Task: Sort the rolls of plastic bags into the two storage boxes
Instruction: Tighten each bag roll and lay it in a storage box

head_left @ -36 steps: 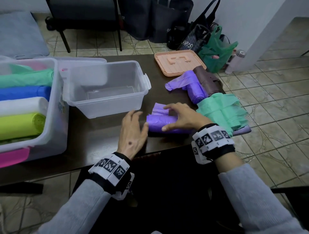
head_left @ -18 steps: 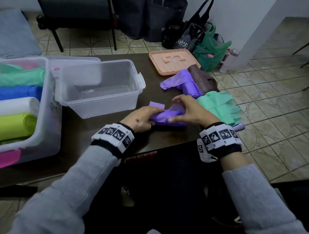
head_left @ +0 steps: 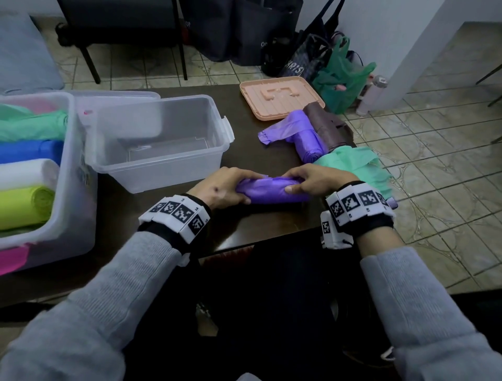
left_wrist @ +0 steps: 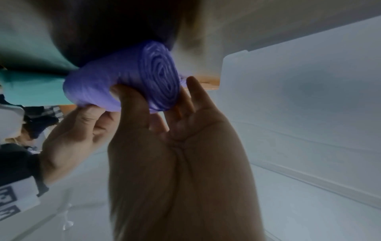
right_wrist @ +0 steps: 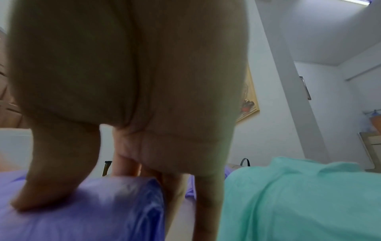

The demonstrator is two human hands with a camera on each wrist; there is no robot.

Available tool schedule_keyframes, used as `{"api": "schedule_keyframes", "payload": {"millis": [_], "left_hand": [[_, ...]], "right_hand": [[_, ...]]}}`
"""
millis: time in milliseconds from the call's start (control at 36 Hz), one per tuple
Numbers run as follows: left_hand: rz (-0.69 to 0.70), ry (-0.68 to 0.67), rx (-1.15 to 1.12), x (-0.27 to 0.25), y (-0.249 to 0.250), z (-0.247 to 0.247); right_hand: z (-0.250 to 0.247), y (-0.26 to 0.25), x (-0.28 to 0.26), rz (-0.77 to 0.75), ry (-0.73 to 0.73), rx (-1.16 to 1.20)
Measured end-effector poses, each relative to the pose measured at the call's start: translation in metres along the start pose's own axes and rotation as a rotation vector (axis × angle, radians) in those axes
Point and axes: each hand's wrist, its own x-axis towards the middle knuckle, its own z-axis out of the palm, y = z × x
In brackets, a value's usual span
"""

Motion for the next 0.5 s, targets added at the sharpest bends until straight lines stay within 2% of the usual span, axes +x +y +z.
{"api": "schedule_keyframes", "payload": {"millis": [83, 139, 250, 333, 417, 500], "left_hand": [[-0.032, -0.039, 0.010, 0.003, 0.000, 0.001], [-0.026, -0.001, 0.005, 0.006, 0.000, 0.003], [-0.026, 0.142, -0.008, 0.009, 0.000, 0.005], [-0.034, 0.154, -0.001, 0.009, -0.002, 0.007], [0.001, 0.143, 0.014, 0.008, -0.002, 0.008], [0.003, 0.122, 0.037, 0.006, -0.002, 0.009]], "right_hand": [[-0.001, -0.002, 0.001, 0.042, -0.016, -0.022], [0.002, -0.002, 0.005, 0.059, 0.030, -0.044], [0.013, 0.004, 0.014, -0.014, 0.364, -0.026], [0.017, 0.003, 0.015, -0.088, 0.547, -0.003], [0.018, 0.000, 0.014, -0.120, 0.526, -0.049], [0.015, 0.001, 0.011, -0.135, 0.415, -0.067]]}}
